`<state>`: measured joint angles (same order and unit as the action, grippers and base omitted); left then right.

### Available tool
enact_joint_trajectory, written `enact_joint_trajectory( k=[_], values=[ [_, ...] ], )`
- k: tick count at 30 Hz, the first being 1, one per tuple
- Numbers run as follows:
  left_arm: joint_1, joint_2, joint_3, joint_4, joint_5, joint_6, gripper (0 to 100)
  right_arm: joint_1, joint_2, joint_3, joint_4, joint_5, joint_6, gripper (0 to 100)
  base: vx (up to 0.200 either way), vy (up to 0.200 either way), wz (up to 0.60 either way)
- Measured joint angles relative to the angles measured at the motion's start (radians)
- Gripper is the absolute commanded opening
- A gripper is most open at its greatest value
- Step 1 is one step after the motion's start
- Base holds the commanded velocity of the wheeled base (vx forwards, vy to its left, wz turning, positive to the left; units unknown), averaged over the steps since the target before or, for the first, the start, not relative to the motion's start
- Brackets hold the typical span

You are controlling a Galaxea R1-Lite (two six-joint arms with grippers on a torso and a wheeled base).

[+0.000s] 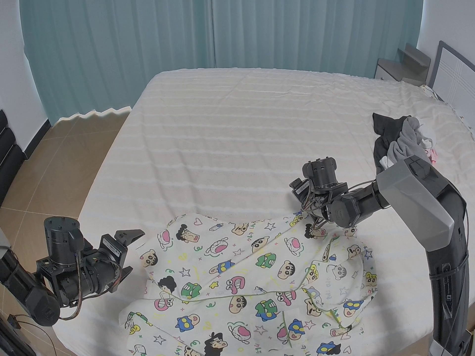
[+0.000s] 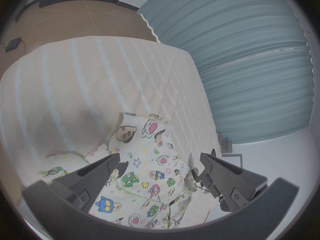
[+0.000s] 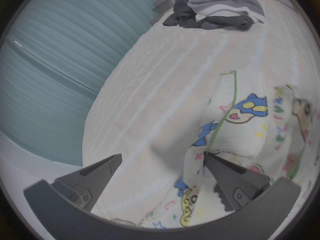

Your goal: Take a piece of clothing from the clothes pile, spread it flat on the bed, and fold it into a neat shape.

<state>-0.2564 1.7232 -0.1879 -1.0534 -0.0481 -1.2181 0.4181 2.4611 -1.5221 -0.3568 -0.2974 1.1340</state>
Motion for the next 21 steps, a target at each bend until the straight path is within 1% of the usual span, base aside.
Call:
enact_joint_trajectory(
  k=[3, 6, 9, 14, 18, 21],
  values=[
    [0.000, 0.002, 0.000, 0.000, 0.002, 0.001, 100, 0.000, 0.009, -0.020, -0.015, -0.011, -0.012, 100, 0.000, 0.000, 0.00],
    [0.000, 0.005, -0.002, -0.001, 0.003, 0.002, 100, -0.001, 0.013, -0.039, -0.062, -0.026, -0.034, 100, 0.000, 0.000, 0.00],
    [0.000, 0.007, -0.001, -0.001, 0.003, 0.002, 100, -0.001, 0.016, -0.053, -0.119, -0.031, -0.080, 100, 0.000, 0.000, 0.00],
    [-0.001, 0.009, -0.001, 0.000, 0.003, 0.003, 100, -0.007, 0.025, -0.050, -0.264, -0.032, -0.188, 100, 0.000, 0.000, 0.00],
    [-0.002, 0.011, -0.001, 0.000, 0.003, 0.003, 100, -0.008, 0.016, -0.001, -0.307, -0.021, -0.214, 100, 0.000, 0.000, 0.00],
    [-0.004, 0.012, -0.001, 0.000, 0.003, 0.003, 100, -0.011, -0.010, 0.057, -0.317, 0.012, -0.231, 100, 0.000, 0.000, 0.00]
  ],
)
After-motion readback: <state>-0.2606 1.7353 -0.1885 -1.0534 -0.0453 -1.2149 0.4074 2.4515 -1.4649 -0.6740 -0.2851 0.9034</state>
